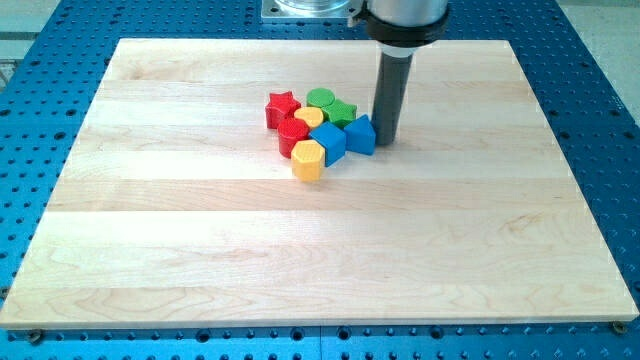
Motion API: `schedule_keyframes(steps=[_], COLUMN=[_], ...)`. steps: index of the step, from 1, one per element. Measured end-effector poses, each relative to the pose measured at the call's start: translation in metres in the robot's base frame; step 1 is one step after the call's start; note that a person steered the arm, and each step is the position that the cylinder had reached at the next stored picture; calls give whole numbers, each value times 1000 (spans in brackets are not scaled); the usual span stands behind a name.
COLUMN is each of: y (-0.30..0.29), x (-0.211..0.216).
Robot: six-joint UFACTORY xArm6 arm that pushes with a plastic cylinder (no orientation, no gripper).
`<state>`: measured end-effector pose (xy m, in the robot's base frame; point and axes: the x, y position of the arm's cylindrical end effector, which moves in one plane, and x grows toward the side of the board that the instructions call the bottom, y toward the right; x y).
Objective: Move the triangle below the green star
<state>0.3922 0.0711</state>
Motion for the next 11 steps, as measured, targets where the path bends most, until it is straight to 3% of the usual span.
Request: schedule_keyframes(steps=[3, 4, 5, 6, 8, 9, 11], y=[-8, 6, -21, -18, 10, -12, -46], x=[14, 74, 97, 72, 61, 46, 68])
